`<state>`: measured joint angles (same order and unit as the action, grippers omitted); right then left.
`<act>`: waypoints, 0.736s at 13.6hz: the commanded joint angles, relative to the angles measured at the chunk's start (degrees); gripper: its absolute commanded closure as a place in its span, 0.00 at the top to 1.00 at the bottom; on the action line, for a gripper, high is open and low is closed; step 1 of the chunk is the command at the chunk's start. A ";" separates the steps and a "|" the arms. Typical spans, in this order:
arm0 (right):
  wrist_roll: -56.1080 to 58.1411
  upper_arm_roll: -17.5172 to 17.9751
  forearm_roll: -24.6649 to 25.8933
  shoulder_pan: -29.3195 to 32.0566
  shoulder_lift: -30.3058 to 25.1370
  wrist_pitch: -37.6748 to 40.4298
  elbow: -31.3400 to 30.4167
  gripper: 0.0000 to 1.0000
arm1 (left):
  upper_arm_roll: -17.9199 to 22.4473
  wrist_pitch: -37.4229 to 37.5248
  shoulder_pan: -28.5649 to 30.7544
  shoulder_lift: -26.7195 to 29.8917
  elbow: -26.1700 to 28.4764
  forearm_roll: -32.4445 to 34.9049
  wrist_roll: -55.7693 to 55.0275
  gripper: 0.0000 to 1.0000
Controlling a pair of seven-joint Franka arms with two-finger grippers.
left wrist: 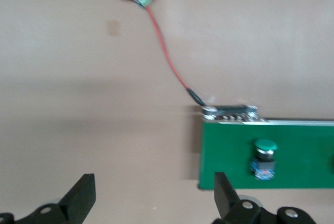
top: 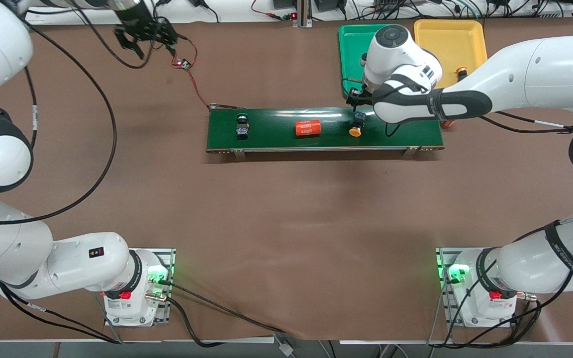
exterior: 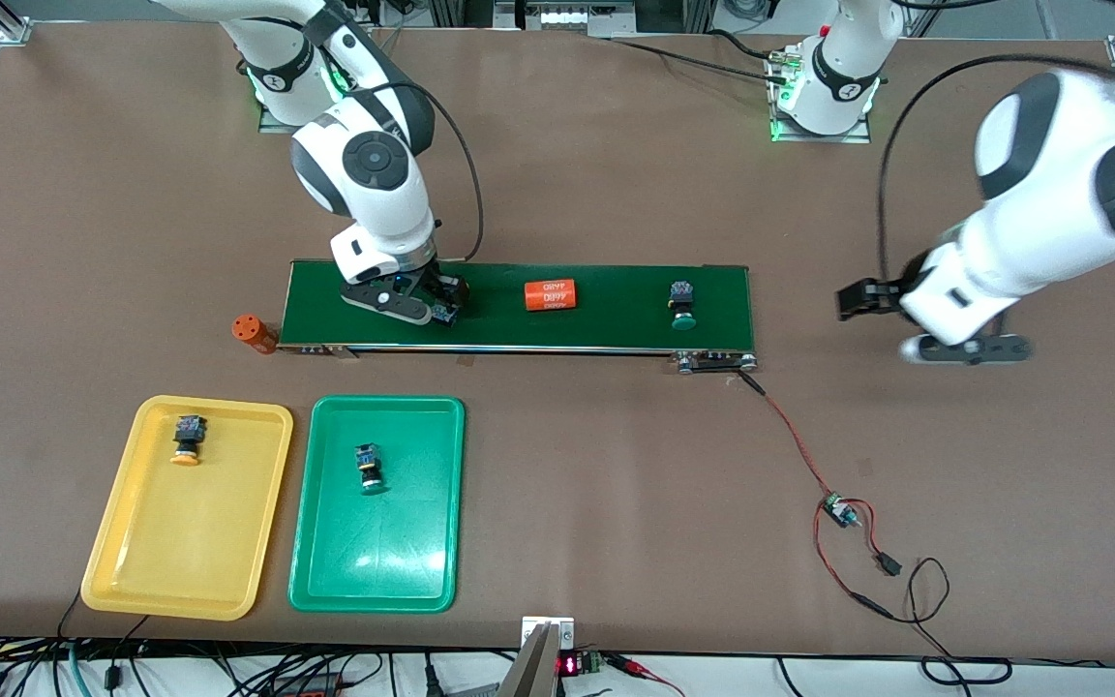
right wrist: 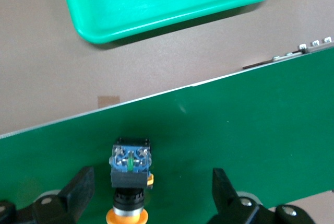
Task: Sort buttons by color to trays
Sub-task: 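Place the green button on the belt while the right gripper grasps a yellow button, then lift the yellow button with the right gripper while the left gripper withdraws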
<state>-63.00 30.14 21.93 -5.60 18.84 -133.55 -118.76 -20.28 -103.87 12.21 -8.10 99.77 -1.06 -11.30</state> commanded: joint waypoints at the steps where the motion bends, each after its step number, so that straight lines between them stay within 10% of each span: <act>1: 6.29 0.36 1.27 0.59 -1.09 -0.93 -1.65 1.00 | 8.48 0.25 -5.78 5.54 -0.53 1.15 4.25 1.00; 4: 10.86 0.36 1.27 1.03 -0.65 -1.01 -1.74 1.00 | 21.13 6.46 -16.23 8.70 -3.79 0.63 4.97 1.00; 10: 13.25 0.36 1.19 3.75 1.55 -1.10 -1.92 0.96 | 18.02 17.61 -16.17 10.56 -6.77 1.67 4.54 1.00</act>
<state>-50.96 29.92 22.39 -3.60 19.87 -133.61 -120.02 -0.53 -91.88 -3.36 2.66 95.78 -0.93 -7.35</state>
